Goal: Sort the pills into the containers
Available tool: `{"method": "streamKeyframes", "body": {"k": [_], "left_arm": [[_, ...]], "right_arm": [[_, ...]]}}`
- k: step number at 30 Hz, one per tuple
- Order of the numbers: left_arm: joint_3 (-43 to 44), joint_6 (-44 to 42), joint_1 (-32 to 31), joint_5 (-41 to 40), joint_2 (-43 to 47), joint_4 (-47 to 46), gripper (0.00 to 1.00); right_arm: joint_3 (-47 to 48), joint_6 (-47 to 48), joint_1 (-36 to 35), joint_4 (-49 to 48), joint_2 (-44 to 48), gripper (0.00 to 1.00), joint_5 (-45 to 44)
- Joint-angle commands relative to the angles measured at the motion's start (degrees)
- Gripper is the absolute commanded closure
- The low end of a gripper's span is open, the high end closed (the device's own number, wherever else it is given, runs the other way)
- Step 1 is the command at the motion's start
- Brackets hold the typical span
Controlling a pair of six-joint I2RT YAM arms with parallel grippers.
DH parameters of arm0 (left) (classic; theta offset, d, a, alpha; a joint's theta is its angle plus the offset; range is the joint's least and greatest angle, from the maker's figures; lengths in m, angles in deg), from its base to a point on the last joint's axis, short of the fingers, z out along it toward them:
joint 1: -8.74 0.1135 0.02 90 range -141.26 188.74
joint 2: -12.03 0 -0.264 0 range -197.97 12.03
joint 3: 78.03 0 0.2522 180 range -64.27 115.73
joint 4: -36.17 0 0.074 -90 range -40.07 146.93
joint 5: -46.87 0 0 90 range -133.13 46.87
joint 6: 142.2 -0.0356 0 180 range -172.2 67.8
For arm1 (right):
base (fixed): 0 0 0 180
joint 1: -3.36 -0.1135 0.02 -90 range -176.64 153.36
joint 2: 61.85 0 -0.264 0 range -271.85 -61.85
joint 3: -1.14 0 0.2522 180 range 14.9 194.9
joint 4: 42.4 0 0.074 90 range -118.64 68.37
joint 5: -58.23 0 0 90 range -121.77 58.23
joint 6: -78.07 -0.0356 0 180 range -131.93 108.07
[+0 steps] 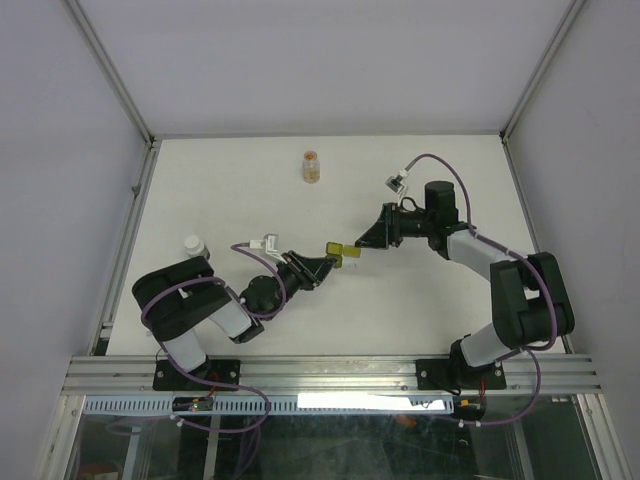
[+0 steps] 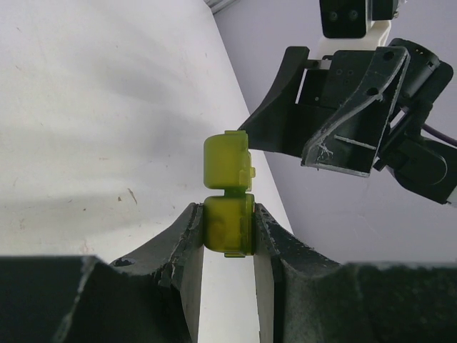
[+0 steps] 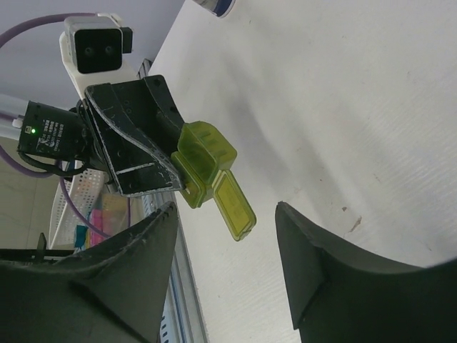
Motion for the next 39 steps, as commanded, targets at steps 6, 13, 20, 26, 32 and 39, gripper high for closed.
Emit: {"method": "streamKeyframes", "body": {"k": [6, 13, 20, 26, 32, 39], "left_arm": [[-0.4, 2.3, 0.6, 1.1, 3.0, -16.1, 1.00], [0.0, 2.5, 0.6, 1.8, 3.3, -16.2, 1.00], [-0.1, 2.4, 0.6, 2.2, 3.7, -16.2, 0.97], [-0.9, 2.5, 0.6, 2.4, 4.0, -16.1, 0.74], [-4.2, 1.4, 0.6, 1.2, 7.4, -12.4, 0.45], [-6.4, -4.4, 0.6, 1.9, 23.9, 7.3, 0.35]], "right_arm": [[-0.6, -3.8, -1.8, -6.9, -1.6, 0.52, 5.2], [-0.3, -3.8, -3.4, -6.9, -2.5, 0.63, 5.8], [-0.7, -6.1, -3.4, -9.4, -2.4, 0.87, 6.2], [-1.2, -8.1, -3.0, -12.2, -2.3, 0.99, 7.1], [4.2, 6.4, -1.3, 5.0, -1.2, 1.00, 5.3], [17.0, 30.3, -1.3, 37.0, -5.6, 1.00, 0.8]]}}
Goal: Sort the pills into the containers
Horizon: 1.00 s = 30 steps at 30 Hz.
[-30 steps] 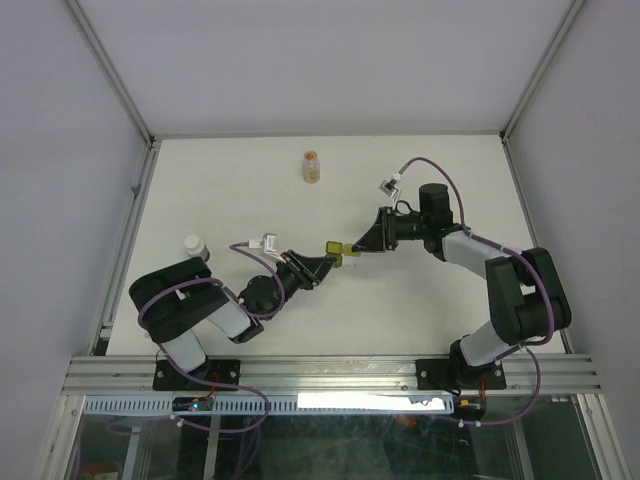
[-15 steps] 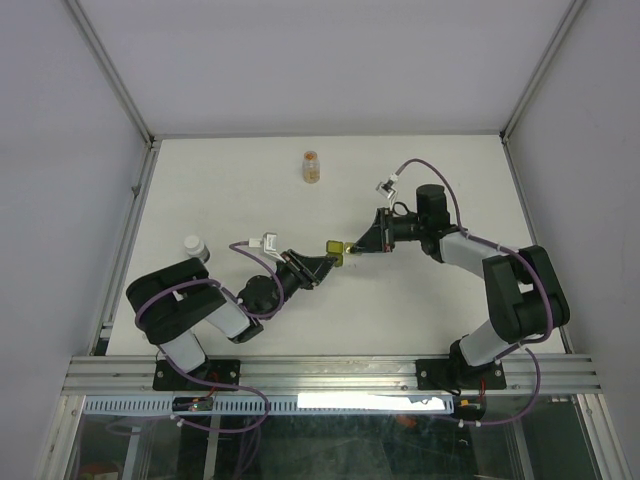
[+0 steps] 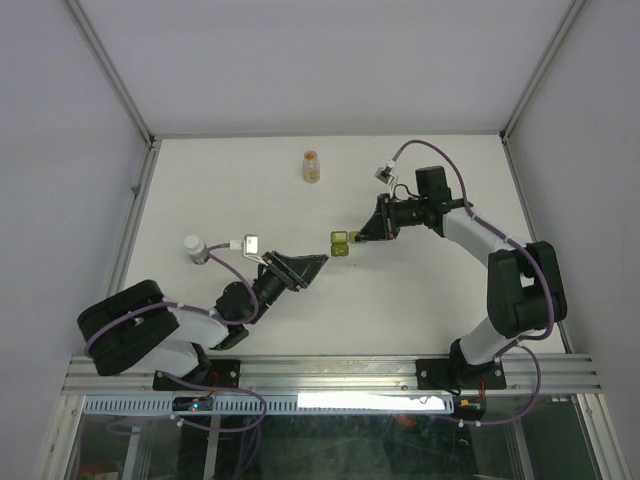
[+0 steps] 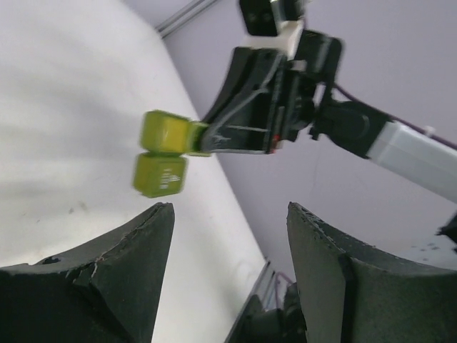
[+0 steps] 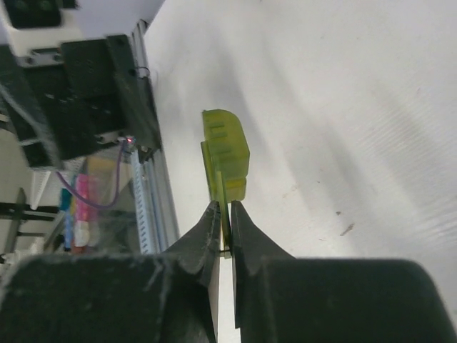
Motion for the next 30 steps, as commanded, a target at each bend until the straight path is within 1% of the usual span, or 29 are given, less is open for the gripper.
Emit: {"method": "streamKeyframes", "body": {"k": [1, 5, 8, 9, 12, 14, 17, 22, 24, 26, 28, 29, 30], "left_arm": [[-0.7, -6.2, 0.5, 0.6, 12.8, 9.0, 0.35], [-0.3, -12.6, 0.6, 1.6, 26.0, 25.5, 0.35], [0.0, -17.9, 0.6, 2.3, 35.7, 37.6, 0.38], [0.0, -19.5, 0.6, 2.6, 38.3, 40.7, 0.41], [-0.3, -21.8, 0.6, 2.5, 45.4, 48.2, 0.45], [-0.7, -22.6, 0.6, 2.4, 49.2, 51.8, 0.46], [-1.4, -23.0, 0.5, 2.4, 53.5, 55.3, 0.46], [-2.0, -23.1, 0.6, 3.7, 55.4, 56.7, 0.46], [-1.8, -23.4, 0.5, 4.6, 54.9, 56.7, 0.46], [-1.8, -23.6, 0.5, 5.1, 54.0, 56.3, 0.46], [-1.6, -23.8, 0.5, 5.4, 52.9, 56.0, 0.47], [-1.5, -23.9, 0.5, 5.5, 52.2, 55.8, 0.49], [-1.4, -23.9, 0.6, 5.6, 51.5, 55.8, 0.50]], "right_arm": [[9.5, 22.0, -0.1, 26.1, -3.2, 1.00, -2.9], [18.9, 38.7, -1.1, 46.4, -9.2, 1.00, -8.0], [25.6, 49.1, -2.7, 58.3, -14.5, 1.00, -12.5], [27.7, 51.5, -3.4, 61.8, -16.2, 1.00, -14.1], [32.9, 56.3, -6.1, 70.1, -22.2, 1.00, -19.0], [35.7, 58.6, -7.8, 74.5, -25.9, 1.00, -20.2], [37.3, 59.4, -10.8, 75.8, -28.9, 1.00, -22.4], [41.8, 59.3, -14.6, 77.5, -34.0, 0.95, -24.4], [44.2, 58.7, -15.3, 77.6, -35.6, 0.89, -24.9], [46.8, 57.4, -15.5, 77.1, -37.2, 0.74, -25.7], [49.0, 55.3, -15.5, 75.5, -37.6, 0.56, -26.9], [49.8, 54.3, -15.5, 74.4, -37.3, 0.49, -27.6], [50.3, 53.1, -15.4, 72.8, -36.6, 0.46, -28.6]]}}
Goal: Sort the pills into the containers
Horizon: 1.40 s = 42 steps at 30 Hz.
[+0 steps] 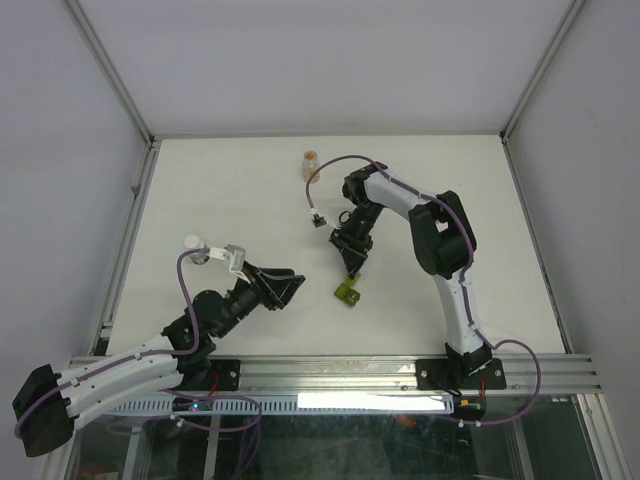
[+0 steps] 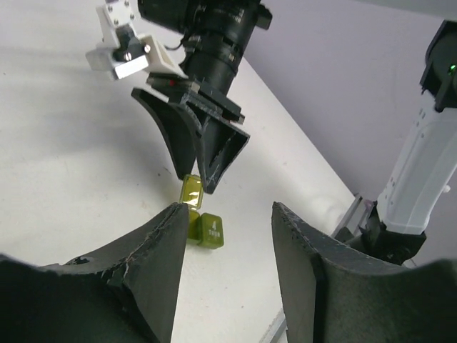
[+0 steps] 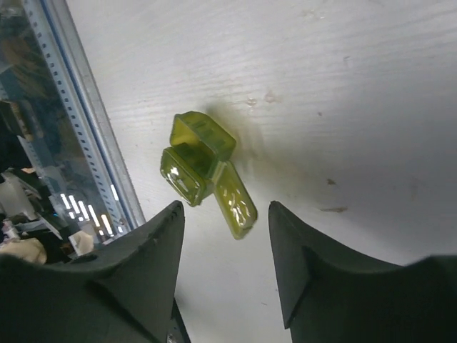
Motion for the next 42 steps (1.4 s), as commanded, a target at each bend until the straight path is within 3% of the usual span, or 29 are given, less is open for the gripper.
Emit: {"method": "streamKeyframes", "body": {"k": [1, 5, 8, 11, 14, 16, 17, 18, 28, 36, 42], "left_arm": [[0.3, -1.8, 0.5, 2.2, -2.4, -0.4, 0.50], [0.4, -1.9, 0.5, 2.0, -4.7, -0.8, 0.54], [0.2, -2.3, 0.5, 1.3, -4.9, -0.7, 0.56], [-0.4, -2.9, 0.5, -0.1, -3.8, -0.5, 0.59], [-1.0, -3.2, 0.5, -2.0, -2.0, -0.4, 0.63], [-1.1, -3.4, 0.5, -3.1, -0.9, -0.2, 0.66], [-1.1, -3.4, 0.5, -3.5, -0.3, 0.1, 0.67], [-1.0, -3.4, 0.4, -3.8, 0.1, 0.5, 0.67], [-0.8, -2.3, 0.5, -5.0, 2.2, 3.7, 0.68], [-0.8, -2.2, 0.5, -5.0, 1.6, 3.7, 0.69], [-1.0, -2.2, 0.5, -5.0, 1.7, 3.6, 0.68]], "right_arm": [[4.6, -4.3, 0.5, -3.5, 2.4, 0.43, -4.2], [2.7, -7.7, 1.2, -9.8, 8.8, 0.41, -7.8], [-6.6, -7.8, 1.4, -19.2, 20.8, 0.45, -9.6], [-20.2, -0.8, 1.2, -26.9, 34.8, 0.49, -0.7], [-34.5, 10.9, -0.9, -31.4, 46.1, 0.65, 11.2], [-41.4, 15.1, -4.0, -34.9, 50.6, 0.78, 14.0], [-44.1, 16.6, -5.7, -36.3, 51.6, 0.92, 14.0], [-46.2, 16.9, -7.3, -38.0, 52.0, 1.00, 13.0], [-52.5, 10.0, -18.6, -53.4, 44.0, 0.98, -6.1], [-52.3, 5.1, -18.5, -57.4, 41.6, 0.98, -15.1], [-51.1, 5.3, -15.0, -55.5, 43.1, 0.96, -15.0]]}}
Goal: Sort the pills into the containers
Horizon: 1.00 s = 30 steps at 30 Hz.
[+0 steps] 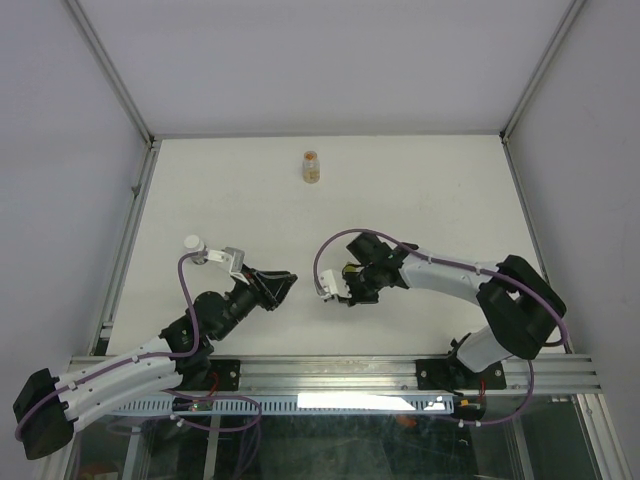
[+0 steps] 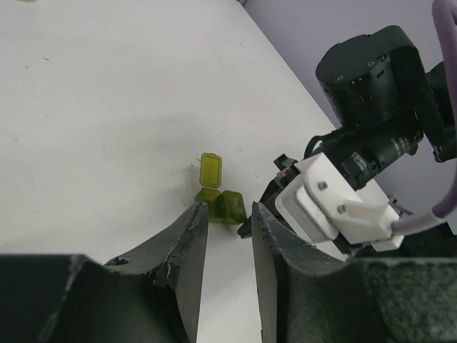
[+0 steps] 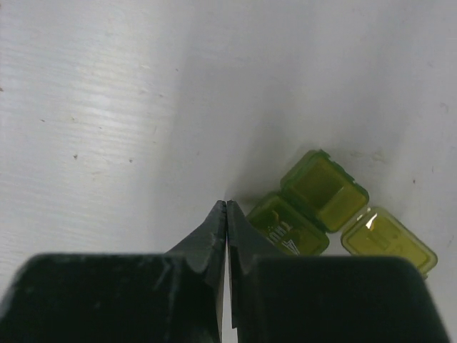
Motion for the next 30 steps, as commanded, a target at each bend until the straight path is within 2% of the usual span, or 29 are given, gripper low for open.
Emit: {"method": "streamKeyframes", "body": {"k": [1, 12, 17, 24, 30], "left_arm": [[-0.4, -0.2, 0.5, -1.2, 0.2, -1.5, 0.68], [0.2, -0.5, 0.5, -0.7, -1.4, -3.0, 0.67], [0.4, -0.6, 0.5, -0.2, -1.5, -3.0, 0.67], [1.1, -1.1, 0.5, -0.2, -2.1, -3.3, 0.67], [0.9, -0.9, 0.5, -0.1, -2.4, -3.9, 0.66]], "right_arm": [[2.3, -1.0, 3.1, -1.4, 2.1, 0.96, -1.5], [3.1, -6.4, 6.4, -4.0, 2.1, 0.90, -1.7], [5.5, -3.4, 6.3, 3.9, 2.0, 0.86, 3.8], [5.2, -2.6, 5.2, 5.3, 0.2, 0.91, 4.8], [4.8, -4.6, 3.1, 1.4, -1.4, 0.92, 2.0]]}}
